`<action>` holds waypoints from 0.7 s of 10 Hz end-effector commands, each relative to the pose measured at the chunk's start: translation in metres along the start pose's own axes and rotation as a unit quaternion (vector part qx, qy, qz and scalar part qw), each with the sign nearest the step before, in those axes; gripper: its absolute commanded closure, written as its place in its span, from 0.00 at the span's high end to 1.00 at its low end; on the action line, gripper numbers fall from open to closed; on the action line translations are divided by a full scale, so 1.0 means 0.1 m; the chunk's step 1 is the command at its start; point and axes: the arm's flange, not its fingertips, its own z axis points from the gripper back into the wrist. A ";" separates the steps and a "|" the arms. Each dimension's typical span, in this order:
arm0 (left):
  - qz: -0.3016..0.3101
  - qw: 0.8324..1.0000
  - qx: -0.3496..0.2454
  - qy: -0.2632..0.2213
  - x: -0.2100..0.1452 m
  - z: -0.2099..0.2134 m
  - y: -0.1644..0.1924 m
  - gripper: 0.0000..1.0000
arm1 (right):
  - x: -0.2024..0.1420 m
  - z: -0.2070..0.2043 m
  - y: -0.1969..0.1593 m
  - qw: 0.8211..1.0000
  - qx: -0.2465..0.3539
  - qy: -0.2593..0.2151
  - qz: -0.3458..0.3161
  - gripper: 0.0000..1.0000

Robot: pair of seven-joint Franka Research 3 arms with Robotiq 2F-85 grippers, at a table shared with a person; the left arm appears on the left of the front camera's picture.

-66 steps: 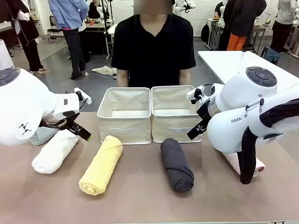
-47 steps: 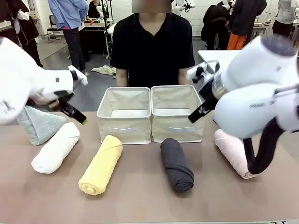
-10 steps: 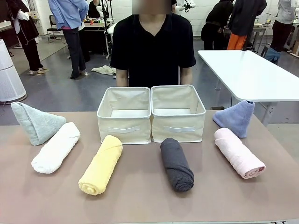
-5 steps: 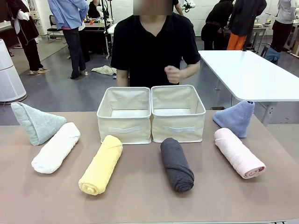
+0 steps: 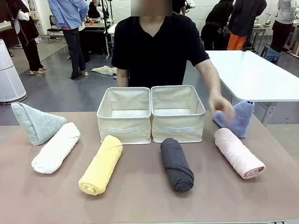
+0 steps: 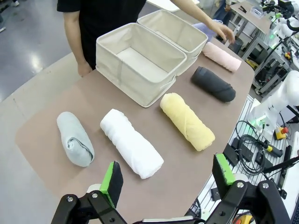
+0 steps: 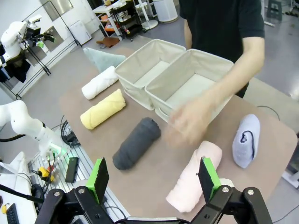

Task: Sort the towels based on their folding style.
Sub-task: Pick up one triangle-folded towel and place it in the left Fabric basket.

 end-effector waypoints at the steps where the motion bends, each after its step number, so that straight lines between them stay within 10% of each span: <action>1: -0.009 1.000 -0.006 -0.005 0.00 0.01 0.01 1.00 | 0.00 -0.01 -0.02 1.000 0.010 -0.005 0.003 1.00; 7: 0.000 1.000 0.000 0.000 0.00 0.00 0.00 1.00 | 0.00 -0.01 -0.02 1.000 0.010 -0.005 0.003 1.00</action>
